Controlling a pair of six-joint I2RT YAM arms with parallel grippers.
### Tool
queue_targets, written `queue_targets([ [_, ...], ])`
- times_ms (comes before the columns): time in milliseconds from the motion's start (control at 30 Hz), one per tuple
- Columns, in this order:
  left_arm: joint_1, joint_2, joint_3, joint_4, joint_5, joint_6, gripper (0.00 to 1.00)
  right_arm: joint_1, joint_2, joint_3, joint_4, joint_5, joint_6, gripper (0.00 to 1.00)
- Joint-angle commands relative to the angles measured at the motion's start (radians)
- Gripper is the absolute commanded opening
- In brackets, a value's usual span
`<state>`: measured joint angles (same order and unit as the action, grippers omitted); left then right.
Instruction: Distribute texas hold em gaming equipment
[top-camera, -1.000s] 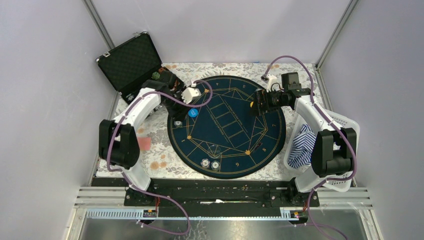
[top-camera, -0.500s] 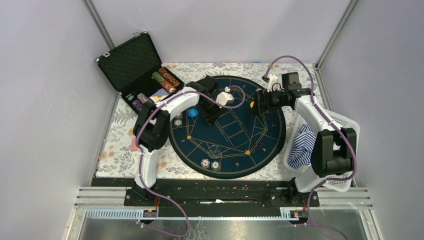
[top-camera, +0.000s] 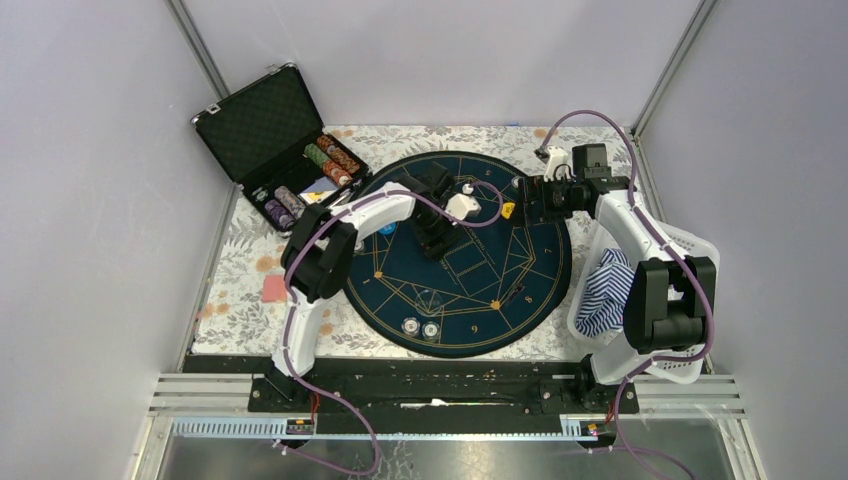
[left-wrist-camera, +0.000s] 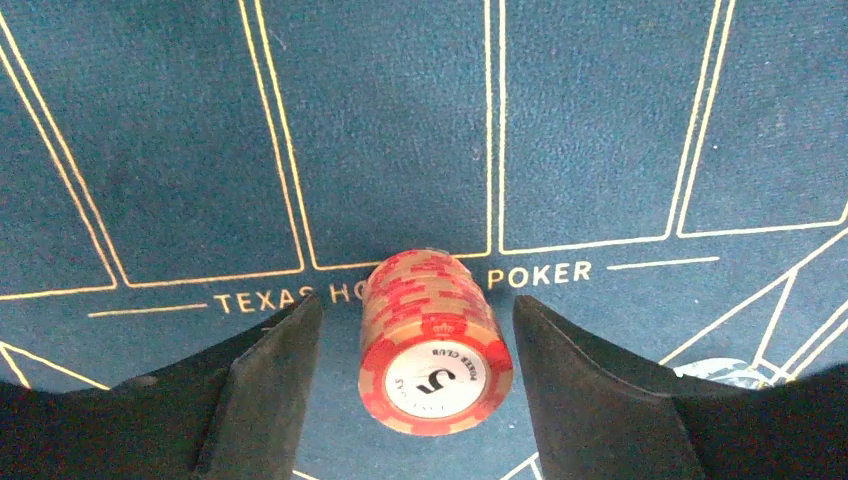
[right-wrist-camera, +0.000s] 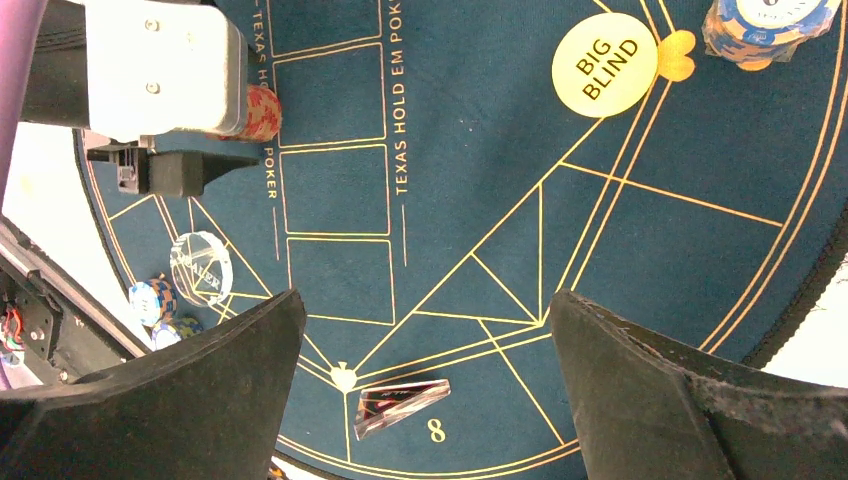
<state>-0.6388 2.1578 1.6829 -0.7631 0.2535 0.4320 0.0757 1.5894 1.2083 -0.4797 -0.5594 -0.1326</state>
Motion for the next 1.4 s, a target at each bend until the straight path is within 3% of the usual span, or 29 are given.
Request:
queue_targets([
  [0,0.002,-0.058,0.056,-0.006,0.01,-0.003,0.84,-0.002,-0.016,0.021,0.019,0.003,0.007,1.0],
  [167,0.003,-0.114,0.053,-0.03,0.008,-0.005,0.86,-0.003,-0.013,0.022,0.02,-0.005,0.007,1.0],
  [633,0.004,-0.138,0.035,-0.039,0.02,0.005,0.58,-0.004,-0.009,0.023,0.016,-0.014,0.005,1.0],
  [800,0.003,-0.126,0.038,-0.044,0.032,0.007,0.72,-0.004,-0.005,0.024,0.015,-0.017,0.004,1.0],
  [967,0.004,-0.097,0.04,-0.043,0.038,0.014,0.75,-0.003,-0.002,0.027,0.012,-0.022,0.005,1.0],
  [1233,0.004,-0.075,0.054,-0.044,0.043,0.022,0.55,-0.004,-0.002,0.03,0.01,-0.021,0.005,1.0],
  [1367,0.004,-0.075,0.055,-0.045,0.051,0.02,0.49,-0.004,-0.002,0.031,0.009,-0.022,0.004,1.0],
])
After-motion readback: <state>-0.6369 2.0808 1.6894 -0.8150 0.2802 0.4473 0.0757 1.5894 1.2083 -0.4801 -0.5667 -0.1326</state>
